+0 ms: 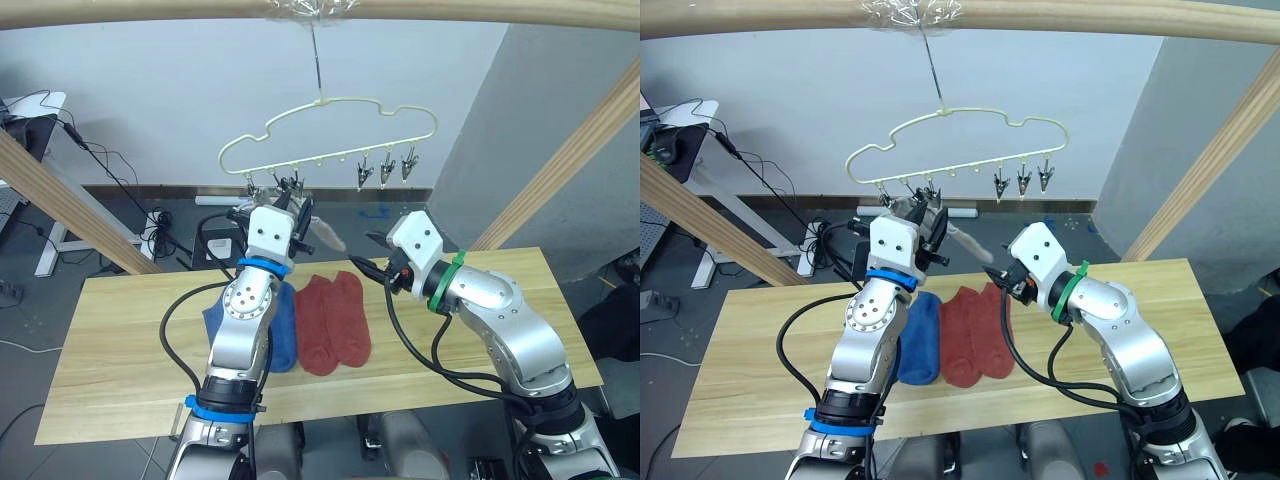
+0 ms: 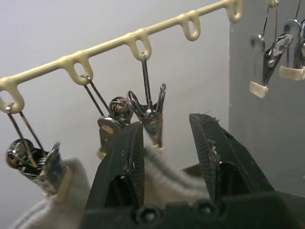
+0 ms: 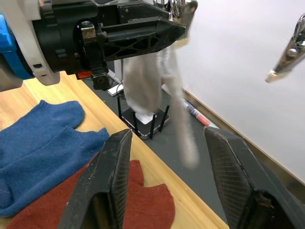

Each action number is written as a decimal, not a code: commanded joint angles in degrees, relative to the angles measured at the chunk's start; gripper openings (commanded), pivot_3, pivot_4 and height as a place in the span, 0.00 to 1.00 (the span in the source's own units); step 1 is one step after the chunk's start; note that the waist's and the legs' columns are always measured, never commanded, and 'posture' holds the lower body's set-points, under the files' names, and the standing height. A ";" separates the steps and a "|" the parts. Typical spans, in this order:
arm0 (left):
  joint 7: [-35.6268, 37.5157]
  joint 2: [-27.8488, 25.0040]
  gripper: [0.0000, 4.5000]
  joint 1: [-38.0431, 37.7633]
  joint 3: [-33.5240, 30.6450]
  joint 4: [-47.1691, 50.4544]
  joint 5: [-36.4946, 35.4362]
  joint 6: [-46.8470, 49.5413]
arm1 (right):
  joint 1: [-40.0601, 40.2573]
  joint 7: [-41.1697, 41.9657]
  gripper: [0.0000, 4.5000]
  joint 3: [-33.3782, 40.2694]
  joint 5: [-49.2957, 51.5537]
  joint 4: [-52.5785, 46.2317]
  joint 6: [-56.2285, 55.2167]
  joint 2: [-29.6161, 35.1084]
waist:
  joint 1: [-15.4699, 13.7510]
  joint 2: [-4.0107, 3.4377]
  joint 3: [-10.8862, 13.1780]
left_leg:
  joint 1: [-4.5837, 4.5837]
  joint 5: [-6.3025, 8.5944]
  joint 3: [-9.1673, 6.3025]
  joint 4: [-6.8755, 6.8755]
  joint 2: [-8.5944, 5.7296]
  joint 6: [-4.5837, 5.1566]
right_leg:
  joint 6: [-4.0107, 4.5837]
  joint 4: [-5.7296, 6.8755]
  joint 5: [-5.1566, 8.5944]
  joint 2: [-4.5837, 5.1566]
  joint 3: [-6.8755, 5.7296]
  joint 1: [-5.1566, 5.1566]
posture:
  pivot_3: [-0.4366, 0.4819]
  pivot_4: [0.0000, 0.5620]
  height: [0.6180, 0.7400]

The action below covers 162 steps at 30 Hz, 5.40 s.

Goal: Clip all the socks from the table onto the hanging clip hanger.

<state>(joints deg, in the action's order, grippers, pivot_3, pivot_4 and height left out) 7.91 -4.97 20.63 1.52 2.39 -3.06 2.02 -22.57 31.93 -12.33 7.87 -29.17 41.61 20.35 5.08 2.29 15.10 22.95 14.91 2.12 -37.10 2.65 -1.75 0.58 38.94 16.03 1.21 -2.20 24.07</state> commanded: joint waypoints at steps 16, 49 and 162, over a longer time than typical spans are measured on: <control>-2.00 1.15 0.38 6.14 -1.54 -5.16 0.20 -3.41 | -0.75 -0.85 0.55 1.77 2.04 -2.06 -1.29 0.89 | 0.02 0.02 0.02 | 0.01 0.00 0.00 0.00 -0.01 0.00 | -0.01 -0.02 0.00 -0.01 -0.01 0.00 | 0.21 0.51 1.00; -2.20 1.49 0.05 8.94 -2.42 -4.71 -0.75 -2.45 | 2.31 -4.49 0.69 -3.67 -0.87 7.82 -10.94 -1.96 | 0.09 0.03 0.02 | -0.01 -0.01 0.02 0.01 0.02 -0.01 | -0.01 0.00 0.00 -0.02 -0.01 0.00 | 0.23 0.51 1.00; 17.25 -10.98 0.05 8.86 -8.53 5.46 -25.80 28.47 | 5.88 0.74 0.00 -3.62 -9.62 25.21 -7.21 -2.09 | 0.00 -0.02 0.06 | -0.10 -0.03 0.04 -0.02 0.05 -0.04 | 0.00 0.10 -0.02 -0.03 0.05 -0.01 | 0.29 0.51 1.00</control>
<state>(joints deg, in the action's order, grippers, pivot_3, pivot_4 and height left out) 24.59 -15.94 29.86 -6.90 6.24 -28.54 31.11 -16.52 32.47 -15.79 -2.12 -5.05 35.22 18.26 5.08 2.26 15.16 22.82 14.88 2.14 -37.10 2.71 -1.79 0.58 39.06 16.01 1.15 -2.15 24.05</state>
